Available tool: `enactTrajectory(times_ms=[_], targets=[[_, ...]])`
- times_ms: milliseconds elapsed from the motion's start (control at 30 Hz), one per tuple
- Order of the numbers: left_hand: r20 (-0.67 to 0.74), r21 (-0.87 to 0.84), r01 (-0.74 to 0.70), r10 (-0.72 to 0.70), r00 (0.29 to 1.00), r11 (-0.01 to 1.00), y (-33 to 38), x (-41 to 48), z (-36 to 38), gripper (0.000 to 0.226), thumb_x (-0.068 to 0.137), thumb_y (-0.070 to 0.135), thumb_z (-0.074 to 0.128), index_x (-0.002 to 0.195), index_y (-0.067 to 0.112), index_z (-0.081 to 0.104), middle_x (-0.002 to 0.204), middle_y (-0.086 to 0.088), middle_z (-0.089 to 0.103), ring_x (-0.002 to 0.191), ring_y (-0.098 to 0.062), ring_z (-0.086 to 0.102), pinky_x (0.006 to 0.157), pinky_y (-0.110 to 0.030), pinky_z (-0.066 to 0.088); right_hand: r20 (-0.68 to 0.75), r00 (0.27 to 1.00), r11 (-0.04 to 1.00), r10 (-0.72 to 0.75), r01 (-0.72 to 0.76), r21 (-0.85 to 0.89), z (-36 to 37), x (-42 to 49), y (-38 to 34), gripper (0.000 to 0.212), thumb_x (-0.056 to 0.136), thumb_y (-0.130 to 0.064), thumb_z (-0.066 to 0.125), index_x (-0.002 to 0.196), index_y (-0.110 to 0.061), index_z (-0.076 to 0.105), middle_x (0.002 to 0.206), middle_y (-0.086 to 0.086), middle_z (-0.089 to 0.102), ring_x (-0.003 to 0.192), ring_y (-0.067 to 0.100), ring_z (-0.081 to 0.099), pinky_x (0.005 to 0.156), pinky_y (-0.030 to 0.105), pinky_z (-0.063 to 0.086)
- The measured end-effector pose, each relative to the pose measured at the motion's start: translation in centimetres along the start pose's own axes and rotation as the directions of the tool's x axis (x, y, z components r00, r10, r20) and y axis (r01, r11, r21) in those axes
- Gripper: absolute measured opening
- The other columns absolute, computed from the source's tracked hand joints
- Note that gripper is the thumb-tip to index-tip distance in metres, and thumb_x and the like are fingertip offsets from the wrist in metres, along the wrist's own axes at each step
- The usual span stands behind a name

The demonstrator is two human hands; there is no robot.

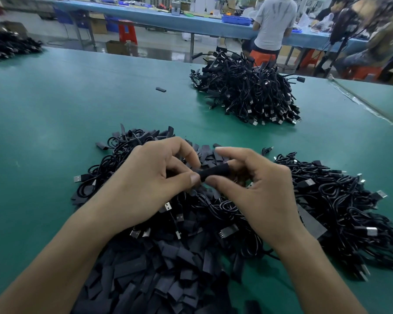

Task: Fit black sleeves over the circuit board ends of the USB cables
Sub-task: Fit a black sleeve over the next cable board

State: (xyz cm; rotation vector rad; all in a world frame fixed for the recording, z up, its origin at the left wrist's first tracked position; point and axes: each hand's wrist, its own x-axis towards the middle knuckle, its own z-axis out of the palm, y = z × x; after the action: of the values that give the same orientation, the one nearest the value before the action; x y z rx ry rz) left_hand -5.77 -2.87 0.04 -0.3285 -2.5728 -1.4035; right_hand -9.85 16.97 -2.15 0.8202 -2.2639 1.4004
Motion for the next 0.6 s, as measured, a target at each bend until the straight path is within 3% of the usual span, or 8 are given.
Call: enactTrajectory(times_ms=[100,233,400,467,533,600], targets=[[-0.058,0.014,0.002,-0.001,0.998,1.000,-0.3,0.0,0.0,0.015,0.080,0.037,0.067,0.091,0.039,0.058,0.073,0.018,0.074,0.063,-0.023,0.068,0.060,-0.042,0.057,-0.113,0.987,0.987,0.117,-0.103,0.122,0.5,-0.1,-0.3,0.026,0.073,-0.026,0.086,0.094,-0.035,0.073,0.080,-0.016,0.072,0.073,0.006,0.069,0.067,0.017,0.055],[-0.109,-0.004,0.013,-0.014,0.994,1.000,-0.6,0.0,0.1,0.015,0.080,0.035,0.070,0.087,0.038,0.058,0.070,0.017,0.074,0.059,-0.005,0.067,0.055,-0.014,0.048,-0.150,0.967,0.960,0.208,-0.171,0.223,1.3,-0.2,-0.8,0.022,0.077,-0.019,0.083,0.096,-0.026,0.077,0.083,-0.016,0.075,0.077,0.004,0.072,0.074,0.023,0.058],[-0.139,-0.022,0.018,-0.021,0.990,1.000,-0.6,0.0,0.1,0.015,0.079,0.033,0.072,0.085,0.038,0.058,0.069,0.014,0.074,0.058,-0.014,0.067,0.054,-0.013,0.048,-0.166,0.947,0.928,0.274,-0.215,0.303,1.9,-0.3,-1.2,0.019,0.081,-0.019,0.080,0.098,-0.026,0.077,0.088,-0.013,0.077,0.084,0.006,0.073,0.080,0.031,0.059],[-0.130,-0.037,0.016,-0.021,0.991,0.999,-0.3,0.0,0.0,0.014,0.078,0.034,0.071,0.085,0.038,0.059,0.070,0.013,0.074,0.061,-0.017,0.069,0.060,-0.024,0.053,-0.154,0.945,0.916,0.288,-0.225,0.332,1.9,-0.3,-1.3,0.019,0.082,-0.017,0.080,0.098,-0.026,0.077,0.087,-0.012,0.077,0.083,0.008,0.074,0.080,0.031,0.059],[-0.116,-0.056,0.007,-0.014,0.993,0.998,-0.1,0.0,-0.1,0.014,0.078,0.035,0.069,0.087,0.039,0.060,0.071,0.012,0.075,0.064,-0.012,0.071,0.064,-0.027,0.055,-0.142,0.943,0.901,0.302,-0.233,0.367,1.9,-0.2,-1.4,0.020,0.082,-0.013,0.079,0.096,-0.027,0.077,0.085,-0.009,0.077,0.080,0.011,0.074,0.078,0.030,0.059],[-0.099,-0.053,-0.005,0.000,0.995,0.999,-0.1,0.1,0.0,0.015,0.079,0.035,0.068,0.091,0.039,0.060,0.074,0.014,0.075,0.064,-0.004,0.068,0.063,-0.020,0.053,-0.125,0.941,0.877,0.316,-0.239,0.416,1.6,-0.1,-1.5,0.021,0.082,-0.009,0.079,0.090,-0.028,0.076,0.083,-0.006,0.077,0.076,0.013,0.074,0.074,0.026,0.059]])
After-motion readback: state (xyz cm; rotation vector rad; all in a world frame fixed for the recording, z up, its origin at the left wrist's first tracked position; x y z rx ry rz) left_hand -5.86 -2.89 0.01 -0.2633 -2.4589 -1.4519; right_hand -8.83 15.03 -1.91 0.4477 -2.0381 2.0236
